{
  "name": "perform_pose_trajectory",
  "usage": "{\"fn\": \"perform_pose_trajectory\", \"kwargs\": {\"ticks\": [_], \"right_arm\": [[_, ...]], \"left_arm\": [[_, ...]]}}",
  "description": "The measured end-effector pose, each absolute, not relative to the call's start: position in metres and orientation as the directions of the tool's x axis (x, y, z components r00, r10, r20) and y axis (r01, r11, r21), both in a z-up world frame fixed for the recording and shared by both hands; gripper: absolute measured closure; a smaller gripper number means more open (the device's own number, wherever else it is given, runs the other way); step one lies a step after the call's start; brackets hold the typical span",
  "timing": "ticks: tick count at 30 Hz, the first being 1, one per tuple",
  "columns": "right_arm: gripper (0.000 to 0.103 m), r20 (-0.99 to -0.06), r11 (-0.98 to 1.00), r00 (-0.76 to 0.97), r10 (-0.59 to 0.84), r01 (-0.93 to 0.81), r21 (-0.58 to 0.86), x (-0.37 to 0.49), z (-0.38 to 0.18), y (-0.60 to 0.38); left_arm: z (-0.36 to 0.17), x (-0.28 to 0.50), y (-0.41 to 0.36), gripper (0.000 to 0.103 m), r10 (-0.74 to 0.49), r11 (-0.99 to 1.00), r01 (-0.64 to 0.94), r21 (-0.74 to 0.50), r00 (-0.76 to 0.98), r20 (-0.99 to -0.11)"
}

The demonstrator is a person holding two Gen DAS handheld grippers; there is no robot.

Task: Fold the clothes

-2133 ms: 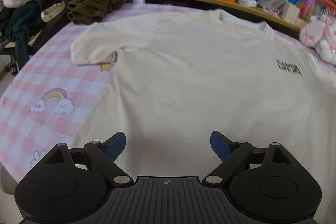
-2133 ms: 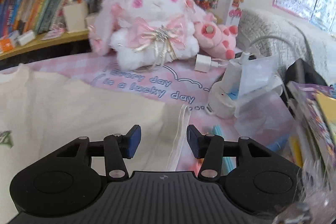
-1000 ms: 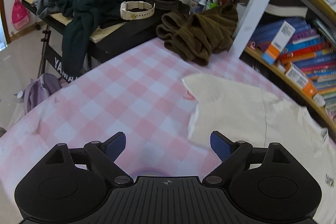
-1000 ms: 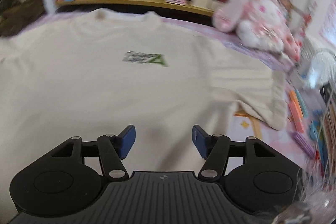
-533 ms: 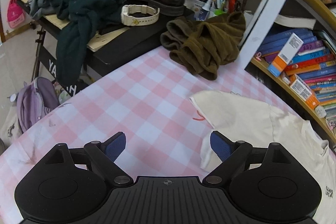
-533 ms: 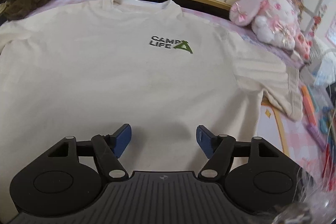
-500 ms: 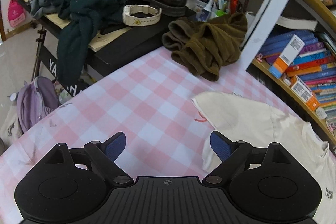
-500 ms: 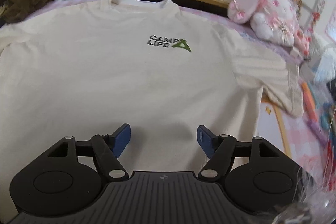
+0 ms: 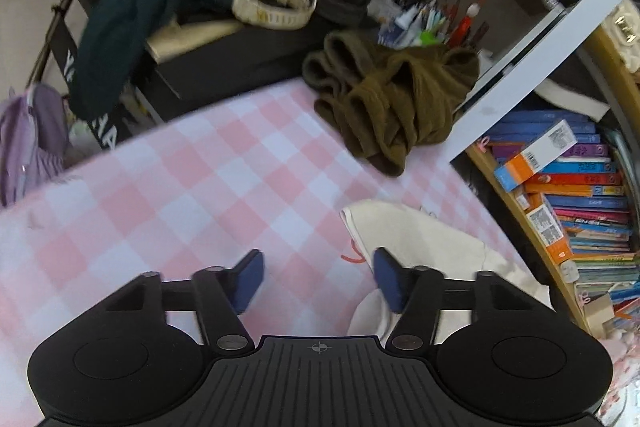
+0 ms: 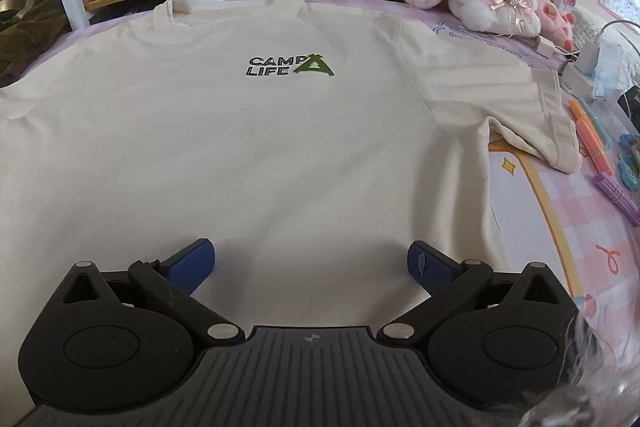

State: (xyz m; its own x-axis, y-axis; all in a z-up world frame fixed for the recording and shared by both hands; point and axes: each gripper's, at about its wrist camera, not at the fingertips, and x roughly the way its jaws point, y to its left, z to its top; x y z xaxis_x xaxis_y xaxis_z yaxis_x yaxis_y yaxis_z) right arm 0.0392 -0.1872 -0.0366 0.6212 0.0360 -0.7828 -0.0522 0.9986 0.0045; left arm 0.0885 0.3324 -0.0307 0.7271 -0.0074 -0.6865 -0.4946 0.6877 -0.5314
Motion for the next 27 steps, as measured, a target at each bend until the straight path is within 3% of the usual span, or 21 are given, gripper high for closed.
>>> {"fn": "perform_pose_trajectory", "kwargs": {"ticks": [4, 14, 20, 21, 22, 23, 27], "right_arm": [[0.000, -0.776, 0.999, 0.631, 0.027, -0.038, 0.004, 0.039, -0.038, -0.184], [0.000, -0.760, 1.000, 0.650, 0.000, 0.005, 0.004, 0.035, -0.040, -0.178], [0.000, -0.759, 1.000, 0.651, -0.001, 0.007, 0.004, 0.035, -0.040, -0.177], [0.000, -0.759, 1.000, 0.651, -0.001, 0.007, 0.004, 0.035, -0.040, -0.177], [0.000, -0.759, 1.000, 0.652, -0.001, 0.006, 0.004, 0.035, -0.040, -0.178], [0.000, -0.759, 1.000, 0.651, 0.000, 0.005, 0.004, 0.035, -0.040, -0.178], [0.000, -0.758, 1.000, 0.652, 0.004, 0.000, 0.005, 0.034, -0.040, -0.179]], "left_arm": [[-0.039, 0.111, 0.316, 0.061, -0.085, 0.705, -0.448, -0.549, 0.716, -0.693], [-0.044, 0.127, 0.288, 0.059, -0.246, 0.651, -0.413, -0.637, 0.679, -0.691], [-0.042, 0.133, 0.273, 0.062, -0.235, 0.695, -0.376, -0.612, 0.686, -0.689], [-0.040, 0.134, 0.270, 0.065, -0.217, 0.719, -0.365, -0.591, 0.690, -0.690], [-0.035, 0.131, 0.268, 0.089, -0.167, 0.742, -0.370, -0.558, 0.705, -0.689], [-0.028, 0.125, 0.268, 0.095, -0.098, 0.756, -0.390, -0.525, 0.726, -0.681], [-0.005, 0.109, 0.269, 0.093, 0.164, 0.791, -0.486, -0.372, 0.755, -0.635]]}}
